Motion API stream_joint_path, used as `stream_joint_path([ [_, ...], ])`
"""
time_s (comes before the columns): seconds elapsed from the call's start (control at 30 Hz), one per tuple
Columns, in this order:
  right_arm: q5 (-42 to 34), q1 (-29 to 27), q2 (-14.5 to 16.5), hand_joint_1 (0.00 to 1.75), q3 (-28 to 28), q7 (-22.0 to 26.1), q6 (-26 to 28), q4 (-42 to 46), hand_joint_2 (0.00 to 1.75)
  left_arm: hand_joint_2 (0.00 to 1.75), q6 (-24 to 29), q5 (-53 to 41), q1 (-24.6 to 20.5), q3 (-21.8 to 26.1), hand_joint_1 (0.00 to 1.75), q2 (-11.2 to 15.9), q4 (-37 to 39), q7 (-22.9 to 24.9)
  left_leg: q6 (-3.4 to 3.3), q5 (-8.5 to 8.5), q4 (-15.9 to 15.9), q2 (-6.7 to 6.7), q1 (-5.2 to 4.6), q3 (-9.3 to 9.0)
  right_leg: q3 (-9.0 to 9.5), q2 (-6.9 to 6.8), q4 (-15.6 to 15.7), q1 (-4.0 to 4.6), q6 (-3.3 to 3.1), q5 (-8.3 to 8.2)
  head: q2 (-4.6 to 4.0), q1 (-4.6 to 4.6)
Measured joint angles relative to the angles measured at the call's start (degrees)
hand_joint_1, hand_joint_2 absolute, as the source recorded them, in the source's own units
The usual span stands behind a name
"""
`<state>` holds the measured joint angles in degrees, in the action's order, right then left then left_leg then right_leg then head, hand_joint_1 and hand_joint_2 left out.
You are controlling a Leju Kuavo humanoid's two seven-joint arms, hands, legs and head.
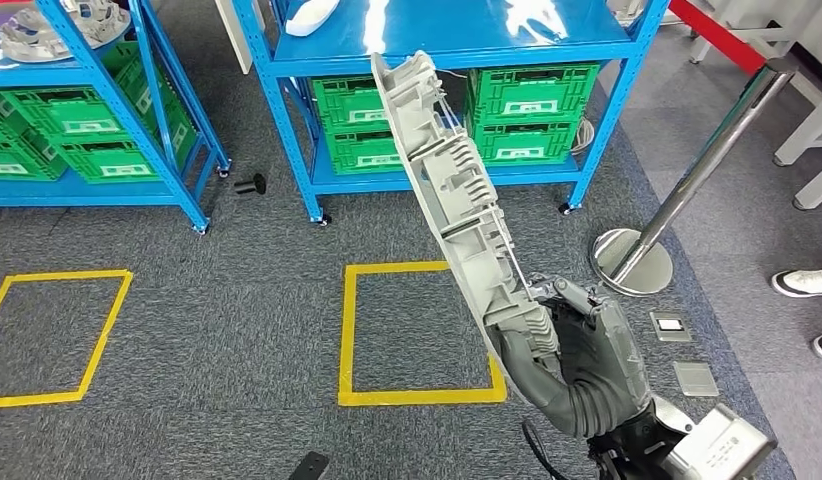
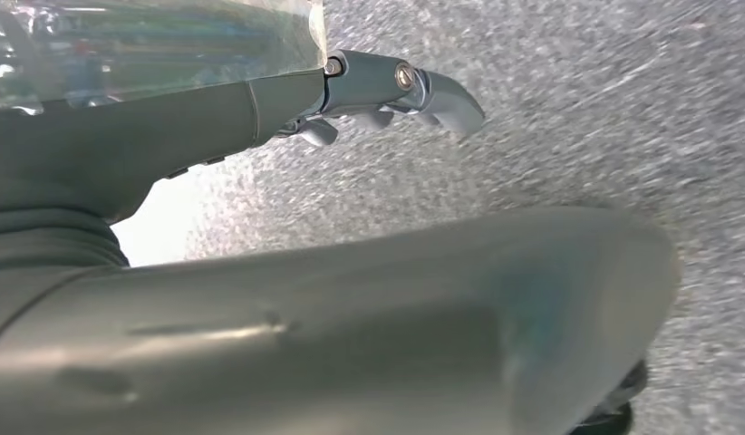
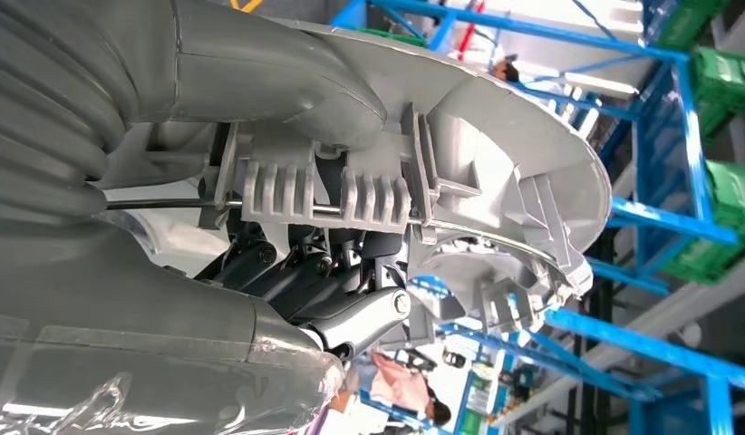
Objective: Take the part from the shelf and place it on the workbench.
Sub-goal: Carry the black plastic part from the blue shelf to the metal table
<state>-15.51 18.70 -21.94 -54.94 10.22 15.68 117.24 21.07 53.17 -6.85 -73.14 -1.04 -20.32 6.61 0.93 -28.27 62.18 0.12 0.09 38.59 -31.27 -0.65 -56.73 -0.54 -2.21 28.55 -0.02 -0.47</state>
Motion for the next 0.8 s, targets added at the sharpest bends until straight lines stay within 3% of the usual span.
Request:
stream_joint_path([
  [0.07,0.0,0.0,0.0,1.75,0.0,0.0,0.0,0.0,1.75,1.75,0.0,0.0,0.0,0.0,0.00,0.0,0.0,0.0,0.57,-5.40,7.2,-0.01,0.24,1.32,-1.47,0.00,-0.1,0.08,-0.24,-1.18,0.00,-0.43],
  [0.1,0.0,0.0,0.0,1.75,0.0,0.0,0.0,0.0,1.75,1.75,0.0,0.0,0.0,0.0,0.00,0.1,0.0,0.0,0.70,-6.54,10.2,-0.01,0.31,1.40,-2.27,-0.01,-0.2,0.13,-0.23,-1.76,0.00,-0.51],
  [0.13,0.0,-0.1,0.0,1.75,0.0,0.0,0.0,0.0,1.75,1.75,0.0,0.0,0.0,0.0,0.00,0.1,0.0,0.0,0.73,-6.42,11.7,-0.01,0.33,0.81,-3.11,-0.01,-0.4,0.18,-0.19,-2.30,0.00,-0.56],
  [0.17,0.0,-0.1,0.0,1.75,0.0,0.0,0.0,0.0,1.75,1.75,0.0,0.0,0.0,0.0,0.00,0.1,0.0,0.0,0.63,-5.25,11.0,-0.02,0.32,-0.72,-3.96,0.01,-0.6,0.22,-0.13,-2.81,0.00,-0.63],
  [0.23,0.0,-0.1,0.0,1.75,0.0,0.0,0.0,0.0,1.75,1.75,0.0,0.0,-0.1,0.0,0.00,0.1,0.0,0.0,0.00,-2.85,4.3,-0.07,0.21,-6.05,-5.44,0.08,-1.0,0.26,0.04,-3.69,0.00,-0.80],
  [0.3,0.0,-0.1,0.0,1.75,0.1,0.0,0.0,0.0,1.75,1.75,0.0,-0.2,-0.3,-0.1,0.00,0.3,-0.1,-0.1,-0.84,-3.16,-3.5,-0.11,-0.07,-11.16,-6.42,0.09,-1.2,0.35,0.50,-4.54,0.00,-0.94],
  [0.37,0.0,-0.1,0.0,1.75,0.2,0.0,-0.1,0.0,1.75,1.75,0.0,-0.5,-0.4,-0.3,0.00,0.4,-0.2,-0.3,-1.49,-3.88,-6.8,-0.12,-0.44,-12.55,-6.82,0.01,-1.1,0.28,1.19,-5.51,0.00,-1.02],
  [0.43,0.0,-0.1,0.0,1.75,0.3,0.0,-0.3,0.0,1.75,1.75,0.1,-0.6,-0.4,-0.7,0.00,0.4,-0.2,-0.5,-2.09,-2.96,-7.5,-0.03,-0.32,-12.21,-7.06,0.07,-1.0,0.10,1.88,-5.78,0.00,-1.10],
  [0.5,0.0,-0.1,0.0,1.75,0.5,0.1,-0.4,0.0,1.75,1.75,0.1,-0.7,-0.5,-0.9,0.00,0.4,-0.3,-0.6,-2.66,-1.75,-8.0,0.10,-0.01,-11.84,-8.42,0.24,-4.3,0.00,2.42,-2.93,0.00,-0.89],
  [0.57,0.0,-0.1,0.0,1.75,0.5,0.1,-0.4,0.0,1.75,1.75,0.0,-1.0,-0.5,-1.0,0.00,0.4,-0.3,-0.6,-2.90,-0.97,-7.7,0.17,-0.01,-10.84,-10.87,0.30,-11.5,-0.13,2.79,1.74,0.00,-0.52],
  [0.6,-0.1,-0.2,0.0,1.75,0.5,0.1,-0.4,0.0,1.75,1.75,0.0,-1.1,-0.5,-1.0,0.00,0.4,-0.3,-0.6,-2.85,-0.69,-7.5,0.18,0.00,-10.28,-11.69,0.30,-14.7,-0.19,2.94,3.23,0.00,-0.40],
  [0.63,-0.1,-0.2,0.0,1.75,0.5,0.2,-0.4,0.0,1.75,1.75,0.0,-1.1,-0.4,-1.0,0.00,0.4,-0.3,-0.6,-2.77,-0.47,-7.3,0.19,0.02,-9.74,-11.66,0.29,-16.1,-0.24,3.05,3.71,0.00,-0.33],
  [0.67,-0.1,-0.3,0.0,1.75,0.5,0.3,-0.5,0.0,1.75,1.75,0.0,-1.1,-0.4,-1.1,0.00,0.4,-0.3,-0.7,-2.66,-0.33,-6.9,0.19,0.05,-9.24,-10.55,0.28,-15.4,-0.30,3.11,3.20,0.00,-0.29],
  [0.73,-0.2,-0.4,0.0,1.75,0.6,0.5,-0.6,0.0,1.75,1.75,0.0,-1.2,-0.5,-1.1,0.00,0.4,-0.3,-0.7,-2.36,-0.30,-6.1,0.18,0.14,-8.38,-5.86,0.21,-8.7,-0.38,3.06,0.81,0.00,-0.17],
  [0.8,-0.3,-0.4,0.0,1.75,0.7,0.9,-0.8,0.0,1.75,1.75,0.0,-1.3,-0.5,-1.1,0.00,0.4,-0.3,-0.7,-1.82,-0.39,-5.1,0.16,-0.01,-7.45,-2.38,0.19,-2.7,-0.26,2.72,-0.23,0.00,0.01],
])
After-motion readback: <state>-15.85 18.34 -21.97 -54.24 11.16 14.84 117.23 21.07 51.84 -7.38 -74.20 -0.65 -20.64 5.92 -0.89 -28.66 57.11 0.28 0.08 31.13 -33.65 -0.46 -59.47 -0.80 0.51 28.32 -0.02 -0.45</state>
